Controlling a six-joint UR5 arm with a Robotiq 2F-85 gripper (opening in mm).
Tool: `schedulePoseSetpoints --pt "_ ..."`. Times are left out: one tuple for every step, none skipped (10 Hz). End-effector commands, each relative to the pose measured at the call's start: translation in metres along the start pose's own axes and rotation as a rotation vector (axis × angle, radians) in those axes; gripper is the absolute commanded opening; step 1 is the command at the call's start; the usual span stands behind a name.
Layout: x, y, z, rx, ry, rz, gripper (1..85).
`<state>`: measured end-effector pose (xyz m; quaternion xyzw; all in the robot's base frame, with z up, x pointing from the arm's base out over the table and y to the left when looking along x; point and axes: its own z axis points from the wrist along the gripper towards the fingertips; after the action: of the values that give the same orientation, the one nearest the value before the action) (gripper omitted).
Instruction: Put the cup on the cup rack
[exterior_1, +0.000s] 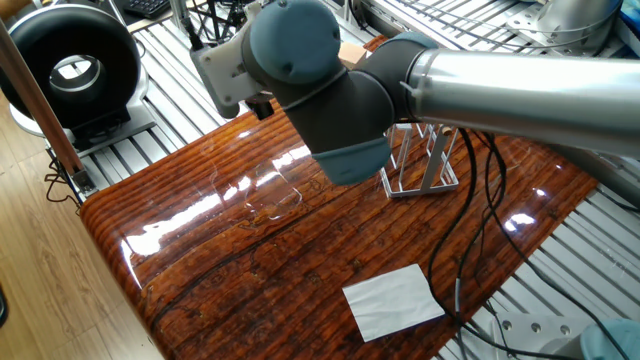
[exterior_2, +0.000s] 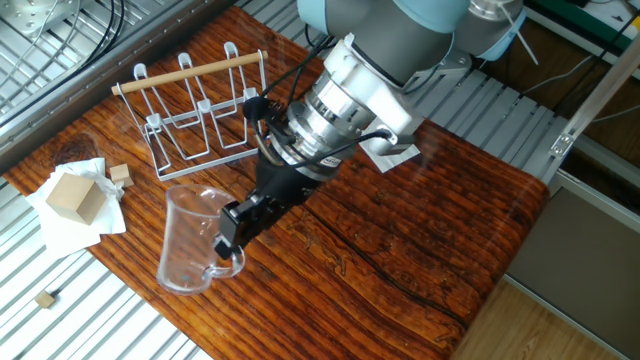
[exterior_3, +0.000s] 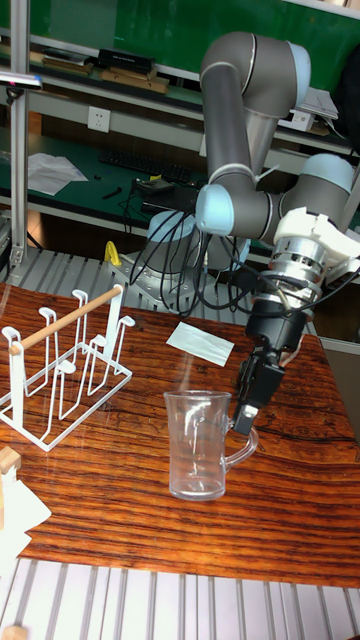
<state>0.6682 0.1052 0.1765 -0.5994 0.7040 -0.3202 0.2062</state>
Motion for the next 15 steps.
schedulePoseSetpoints --pt "0.002 0.018 -0.002 -0.078 0.005 0.073 1.3" --pt "0.002 0.025 -0.003 -0.108 0.009 0.094 1.3" --pt "0.002 0.027 -0.003 -0.120 0.010 0.099 1.3" --pt "-0.001 0.032 -0.004 -0.141 0.005 0.116 1.3" --pt "-0.001 0.038 -0.005 -0.165 0.007 0.137 1.3" --pt "-0.002 0.043 -0.007 -0.187 0.008 0.159 1.3" --pt "-0.002 0.049 -0.010 -0.213 0.012 0.183 1.3" --pt "-0.003 0.056 -0.013 -0.243 0.014 0.208 1.3" --pt "-0.003 0.057 -0.014 -0.249 0.016 0.215 1.3" --pt "-0.006 0.066 -0.017 -0.283 0.014 0.247 1.3" --pt "-0.008 0.072 -0.019 -0.311 0.013 0.273 1.3" --pt "-0.007 0.076 -0.021 -0.327 0.022 0.290 1.3" --pt "-0.006 0.079 -0.023 -0.338 0.030 0.306 1.3" --pt "-0.005 0.082 -0.024 -0.351 0.036 0.324 1.3" --pt "-0.007 0.088 -0.026 -0.373 0.040 0.353 1.3"
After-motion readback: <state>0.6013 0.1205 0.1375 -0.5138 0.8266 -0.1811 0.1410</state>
